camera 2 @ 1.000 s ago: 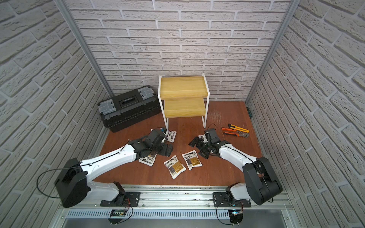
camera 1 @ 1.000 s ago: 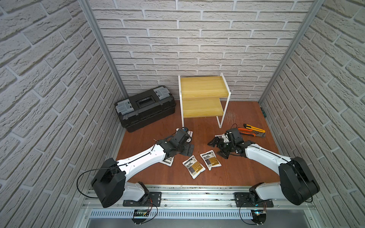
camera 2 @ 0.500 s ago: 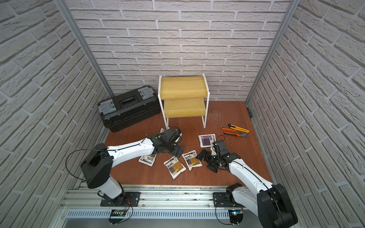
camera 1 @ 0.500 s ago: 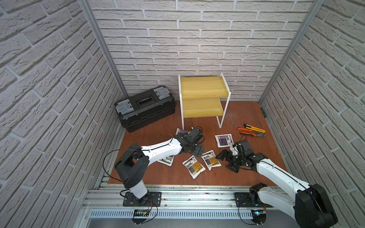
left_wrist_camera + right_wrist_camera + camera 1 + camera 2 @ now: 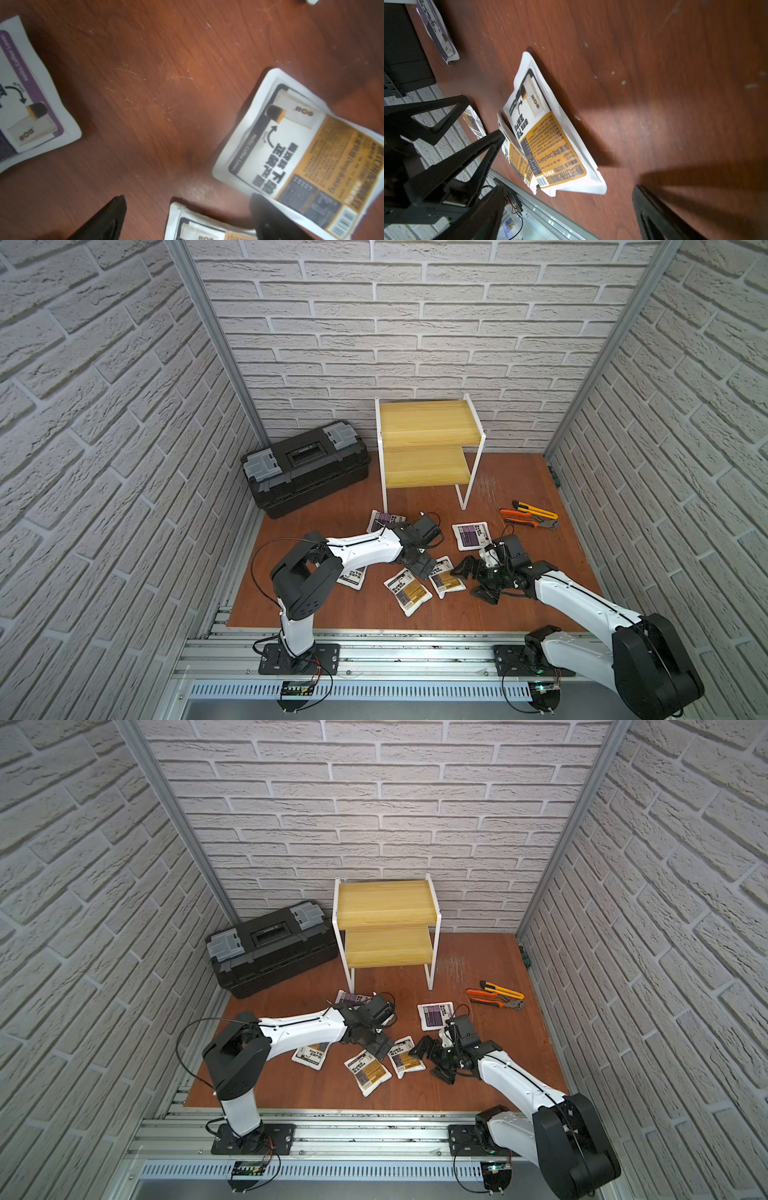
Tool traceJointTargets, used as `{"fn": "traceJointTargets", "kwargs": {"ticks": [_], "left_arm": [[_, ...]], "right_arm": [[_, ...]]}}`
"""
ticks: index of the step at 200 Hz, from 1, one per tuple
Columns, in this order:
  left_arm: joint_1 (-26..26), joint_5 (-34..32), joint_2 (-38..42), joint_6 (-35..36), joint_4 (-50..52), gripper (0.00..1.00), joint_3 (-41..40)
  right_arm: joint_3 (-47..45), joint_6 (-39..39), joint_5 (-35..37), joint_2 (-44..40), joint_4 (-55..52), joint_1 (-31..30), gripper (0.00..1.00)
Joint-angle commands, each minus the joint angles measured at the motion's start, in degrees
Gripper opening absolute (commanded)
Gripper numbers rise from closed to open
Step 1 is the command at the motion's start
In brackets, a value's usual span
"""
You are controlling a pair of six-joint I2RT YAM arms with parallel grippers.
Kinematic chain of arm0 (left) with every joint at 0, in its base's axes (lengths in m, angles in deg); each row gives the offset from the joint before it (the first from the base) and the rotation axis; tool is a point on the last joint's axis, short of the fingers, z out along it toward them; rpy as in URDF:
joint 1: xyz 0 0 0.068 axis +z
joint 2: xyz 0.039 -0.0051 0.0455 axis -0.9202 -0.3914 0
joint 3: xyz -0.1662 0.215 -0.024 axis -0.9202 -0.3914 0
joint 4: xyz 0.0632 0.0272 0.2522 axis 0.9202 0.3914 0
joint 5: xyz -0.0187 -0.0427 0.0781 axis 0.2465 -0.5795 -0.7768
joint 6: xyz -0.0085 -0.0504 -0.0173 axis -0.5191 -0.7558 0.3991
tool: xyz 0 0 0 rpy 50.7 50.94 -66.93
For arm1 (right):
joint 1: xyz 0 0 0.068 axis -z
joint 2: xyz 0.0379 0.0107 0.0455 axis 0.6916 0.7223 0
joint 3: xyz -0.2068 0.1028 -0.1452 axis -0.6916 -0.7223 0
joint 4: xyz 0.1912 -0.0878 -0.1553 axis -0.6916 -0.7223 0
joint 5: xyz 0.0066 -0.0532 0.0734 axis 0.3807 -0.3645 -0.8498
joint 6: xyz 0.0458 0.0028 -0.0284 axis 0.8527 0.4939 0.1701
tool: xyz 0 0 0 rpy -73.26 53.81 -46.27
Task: Place the bagged coffee beans on the shelf by color
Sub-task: Pick up the bagged coffee beans at the center of the board.
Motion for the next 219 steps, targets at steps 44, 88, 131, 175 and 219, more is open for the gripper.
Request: {"fn": "traceJointTargets", "kwargs": {"ticks": [44,88,131,175,219], "left_arm": [[-0.14,-1.69,-4.81,1.96,1.88,0.98,3.96],[-0.10,-1.39,-5.73,2.47,1.98,0.98,4.38],[-0.05,-1.17,-5.35,2.42,1.85,0.98,3.75],[-0.06,-0.89,-4.39,2.20,1.19,0.98,2.64],[-0.12,-0.43,-4.46,2.25,0.96,0.98,2.72]], "right_arm": [[-2.06,-0.26,-0.65,3.09,5.42,1.49,0.99],[-2.70,0.82,-1.98,6.23,9.68,1.88,0.99],[-4.05,0.91,-5.06,9.04,12.58,1.88,0.91],[-7.07,1.38,-5.75,6.62,12.76,1.89,0.81],[-8.72,2.56,-6.18,6.07,15.25,1.88,0.70]]}}
